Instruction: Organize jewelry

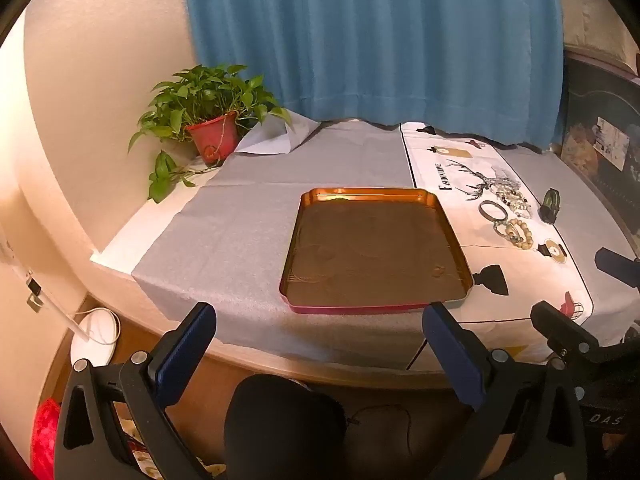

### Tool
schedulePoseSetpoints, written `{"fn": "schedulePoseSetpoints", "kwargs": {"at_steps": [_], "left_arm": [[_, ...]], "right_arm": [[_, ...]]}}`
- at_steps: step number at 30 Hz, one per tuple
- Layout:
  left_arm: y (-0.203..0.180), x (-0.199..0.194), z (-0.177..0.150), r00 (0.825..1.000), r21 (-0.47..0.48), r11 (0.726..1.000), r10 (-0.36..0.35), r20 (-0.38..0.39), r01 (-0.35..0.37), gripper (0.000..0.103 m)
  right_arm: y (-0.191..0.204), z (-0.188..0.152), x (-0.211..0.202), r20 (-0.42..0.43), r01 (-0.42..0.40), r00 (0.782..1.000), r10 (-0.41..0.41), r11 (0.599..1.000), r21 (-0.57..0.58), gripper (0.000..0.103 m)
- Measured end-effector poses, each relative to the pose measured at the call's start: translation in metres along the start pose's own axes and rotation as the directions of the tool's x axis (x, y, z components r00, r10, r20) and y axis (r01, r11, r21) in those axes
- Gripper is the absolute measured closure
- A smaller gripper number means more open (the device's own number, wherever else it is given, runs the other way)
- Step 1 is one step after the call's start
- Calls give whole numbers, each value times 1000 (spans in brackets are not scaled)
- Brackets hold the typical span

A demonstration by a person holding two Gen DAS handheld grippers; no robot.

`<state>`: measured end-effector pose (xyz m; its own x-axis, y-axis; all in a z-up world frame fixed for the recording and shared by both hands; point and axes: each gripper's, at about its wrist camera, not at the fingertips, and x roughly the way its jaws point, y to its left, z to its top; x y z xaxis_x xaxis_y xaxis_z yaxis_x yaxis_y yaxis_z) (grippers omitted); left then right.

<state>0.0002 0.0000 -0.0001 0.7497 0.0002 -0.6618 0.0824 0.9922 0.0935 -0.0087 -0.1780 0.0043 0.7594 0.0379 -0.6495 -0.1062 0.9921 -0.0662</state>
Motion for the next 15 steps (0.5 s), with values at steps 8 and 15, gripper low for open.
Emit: {"fn": "schedulePoseSetpoints", "kwargs": {"at_steps": [8, 15], "left_arm": [[0, 0, 0, 1000, 3, 1000, 3, 12, -3, 0], [0, 0, 0, 1000, 6, 1000, 5, 13, -6, 0]], "right_arm": [[1, -1, -1, -2, -6, 1000, 6, 1000, 1, 0], [2, -3, -4, -5, -8, 1000, 8, 1000, 3, 0]]}}
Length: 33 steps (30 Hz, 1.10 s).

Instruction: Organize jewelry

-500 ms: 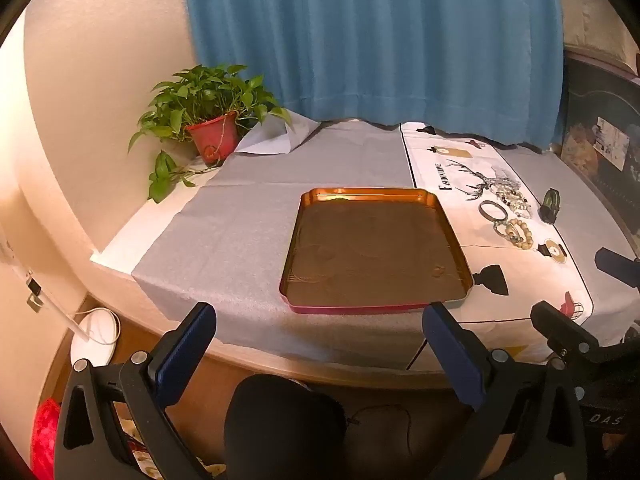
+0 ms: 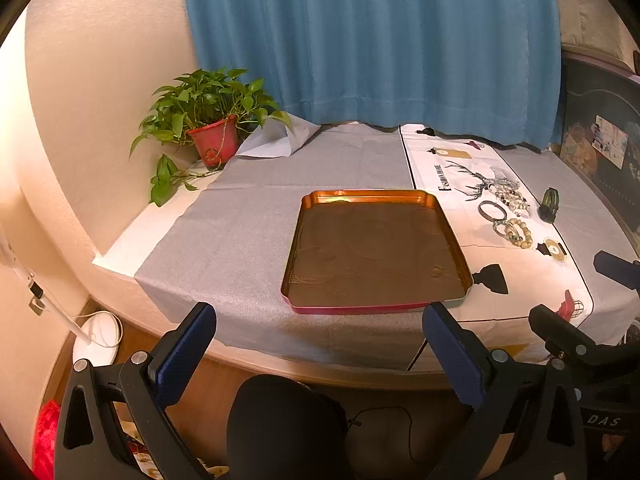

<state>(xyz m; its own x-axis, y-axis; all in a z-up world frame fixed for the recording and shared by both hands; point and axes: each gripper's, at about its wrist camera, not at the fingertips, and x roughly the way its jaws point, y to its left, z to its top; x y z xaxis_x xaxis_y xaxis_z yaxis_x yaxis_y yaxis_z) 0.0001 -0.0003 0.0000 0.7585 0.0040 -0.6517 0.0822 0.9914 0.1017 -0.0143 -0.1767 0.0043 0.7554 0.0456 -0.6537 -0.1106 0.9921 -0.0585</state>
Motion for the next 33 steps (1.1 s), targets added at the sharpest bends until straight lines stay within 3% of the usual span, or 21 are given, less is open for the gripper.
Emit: {"fn": "schedulePoseSetpoints", "kwargs": {"at_steps": [33], "left_arm": [[0, 0, 0, 1000, 4, 1000, 4, 6, -4, 0]], "right_arm": [[2, -4, 1, -8, 0, 1000, 0, 1000, -1, 0]]}}
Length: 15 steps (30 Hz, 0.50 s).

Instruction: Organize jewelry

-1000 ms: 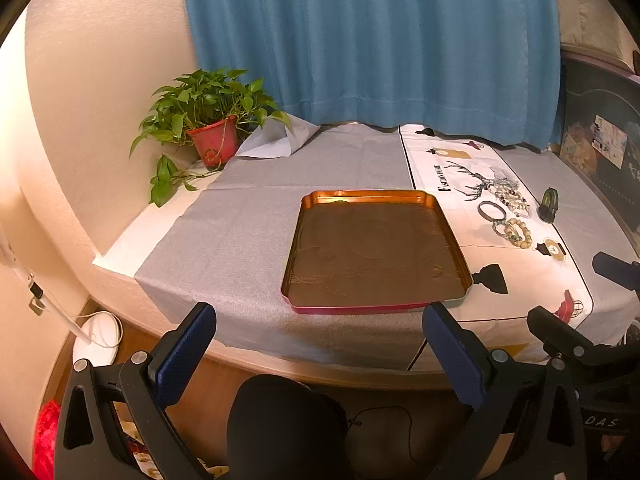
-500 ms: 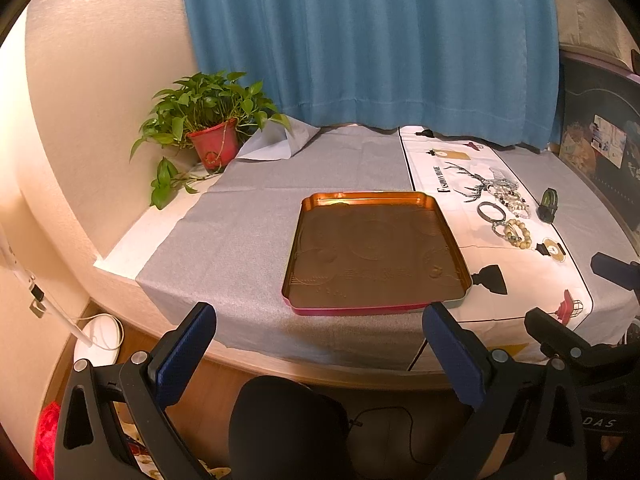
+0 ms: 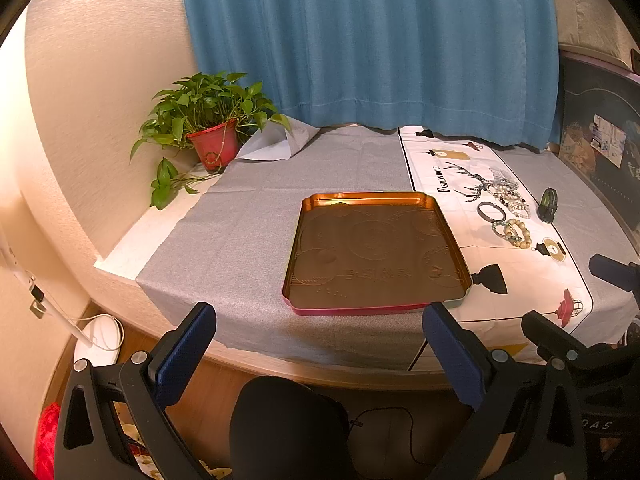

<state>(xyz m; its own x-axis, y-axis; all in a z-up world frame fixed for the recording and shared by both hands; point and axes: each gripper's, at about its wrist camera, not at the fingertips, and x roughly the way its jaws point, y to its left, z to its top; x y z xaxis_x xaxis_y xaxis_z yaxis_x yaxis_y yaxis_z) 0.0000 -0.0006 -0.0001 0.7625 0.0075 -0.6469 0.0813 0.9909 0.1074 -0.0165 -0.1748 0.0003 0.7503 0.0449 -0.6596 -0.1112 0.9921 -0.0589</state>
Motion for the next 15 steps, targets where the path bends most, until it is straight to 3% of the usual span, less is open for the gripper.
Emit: {"fn": "schedulePoseSetpoints", "kwargs": {"at_steps": [15], "left_arm": [[0, 0, 0, 1000, 2, 1000, 1, 1, -1, 0]], "right_arm": [[3, -4, 1, -7, 1, 1000, -1, 1000, -2, 0]]}}
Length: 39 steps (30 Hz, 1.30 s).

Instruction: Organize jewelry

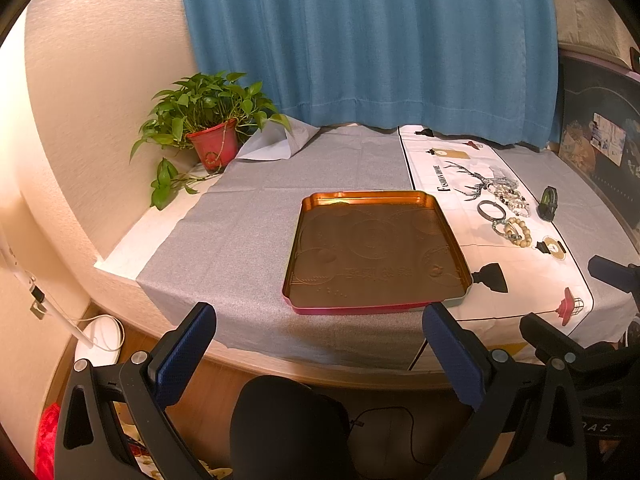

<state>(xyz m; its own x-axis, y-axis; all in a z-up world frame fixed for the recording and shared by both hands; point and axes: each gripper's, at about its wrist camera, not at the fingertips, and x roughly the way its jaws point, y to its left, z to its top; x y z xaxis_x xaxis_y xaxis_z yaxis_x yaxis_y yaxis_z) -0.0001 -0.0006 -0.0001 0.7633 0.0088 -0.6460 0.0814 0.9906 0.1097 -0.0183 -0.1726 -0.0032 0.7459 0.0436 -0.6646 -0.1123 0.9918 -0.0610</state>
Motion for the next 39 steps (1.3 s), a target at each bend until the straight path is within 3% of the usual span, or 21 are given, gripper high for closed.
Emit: {"fn": "schedulePoseSetpoints", "kwargs": {"at_steps": [23, 30, 39], "left_arm": [[-17, 12, 2, 999, 57, 998, -6, -46, 9, 0], [-49, 30, 11, 994, 132, 990, -41, -101, 54, 0], [-144, 75, 45, 978, 237, 957, -130, -161, 167, 0]], "right_arm": [[-10, -20, 15, -19, -10, 1000, 11, 998, 63, 0], [-74, -33, 28, -56, 62, 997, -52, 977, 203, 0], [-204, -56, 51, -121, 242, 970, -211, 887, 393, 0]]}}
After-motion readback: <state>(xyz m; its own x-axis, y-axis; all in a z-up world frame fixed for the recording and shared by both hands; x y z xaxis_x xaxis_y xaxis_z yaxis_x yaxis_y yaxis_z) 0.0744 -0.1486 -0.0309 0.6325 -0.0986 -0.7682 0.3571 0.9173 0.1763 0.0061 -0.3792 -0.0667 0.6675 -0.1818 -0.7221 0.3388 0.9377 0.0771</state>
